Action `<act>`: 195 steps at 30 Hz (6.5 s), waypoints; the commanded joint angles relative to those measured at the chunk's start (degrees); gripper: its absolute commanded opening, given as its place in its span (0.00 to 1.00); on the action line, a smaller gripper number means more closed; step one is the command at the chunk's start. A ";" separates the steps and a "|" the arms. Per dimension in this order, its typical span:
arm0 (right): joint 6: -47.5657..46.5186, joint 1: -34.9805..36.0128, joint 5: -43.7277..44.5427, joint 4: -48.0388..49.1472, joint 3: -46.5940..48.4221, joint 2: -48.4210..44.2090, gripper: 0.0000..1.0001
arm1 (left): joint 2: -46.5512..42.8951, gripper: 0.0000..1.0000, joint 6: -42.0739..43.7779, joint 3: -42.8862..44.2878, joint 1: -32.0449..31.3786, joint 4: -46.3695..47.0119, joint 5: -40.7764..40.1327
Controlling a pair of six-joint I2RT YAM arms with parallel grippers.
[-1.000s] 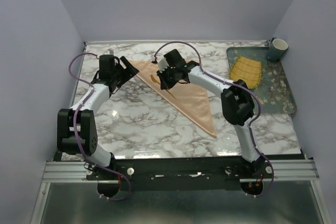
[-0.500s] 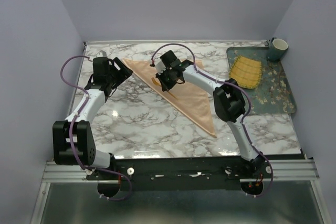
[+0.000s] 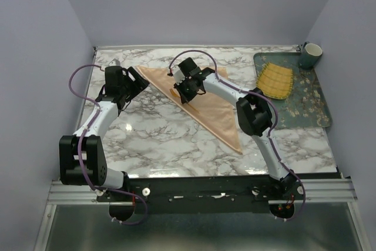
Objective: Fold the napkin, place the utensils inside, and roll it up
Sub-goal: Place the utensil onto the napkin, then fold the napkin
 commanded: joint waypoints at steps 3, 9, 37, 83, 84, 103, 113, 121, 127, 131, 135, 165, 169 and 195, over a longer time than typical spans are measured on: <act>0.60 0.75 0.65 -1.16 2.17 1.96 0.08 | -1.47 0.84 0.47 -1.27 -0.15 1.13 1.38; 1.65 1.10 0.38 -2.04 3.31 3.11 0.10 | -1.65 0.84 0.46 -1.36 -0.15 1.13 1.73; 4.20 1.01 1.61 -4.14 5.59 3.29 0.38 | 0.19 0.84 0.99 -0.75 -0.15 2.09 3.14; 12.55 -3.65 -6.82 6.49 -27.98 -33.63 0.71 | 52.05 0.46 -11.57 38.37 8.64 10.80 6.30; 12.64 -3.65 -6.82 6.57 -28.06 -33.72 0.71 | 52.05 0.45 -11.49 38.28 8.73 10.53 5.95; 13.87 -3.56 -8.05 9.82 -34.47 -35.47 0.71 | 44.32 0.00 -2.53 32.40 8.38 14.30 3.66; 25.46 -8.48 -10.69 18.96 -48.01 -41.80 0.71 | 31.50 0.00 8.45 23.00 -1.61 15.89 -1.85; 28.46 -13.40 -12.27 23.44 -59.52 -49.18 0.71 | 18.05 0.00 16.72 11.57 -15.08 15.11 -10.47; 28.37 -14.19 -12.62 25.56 -63.48 -52.43 0.71 | 15.23 0.00 17.87 9.37 -21.49 12.56 -13.90; 28.73 -14.55 -12.98 26.26 -65.50 -53.93 0.72 | 15.67 0.00 16.38 9.45 -23.87 11.59 -13.92; 28.99 -14.72 -12.62 26.79 -67.44 -55.07 0.72 | 16.19 0.00 15.50 10.07 -27.30 11.41 -14.97; 33.12 -16.57 -11.83 28.20 -70.08 -52.79 0.72 | 23.57 0.12 9.78 13.85 -38.56 5.86 -22.27; 33.03 -16.65 -11.13 28.11 -70.34 -53.14 0.72 | 23.93 0.11 9.17 13.76 -38.56 6.40 -20.95; 44.88 -18.15 -24.83 41.72 -62.44 -40.67 0.80 | 8.63 0.49 3.81 6.90 -28.92 1.58 3.04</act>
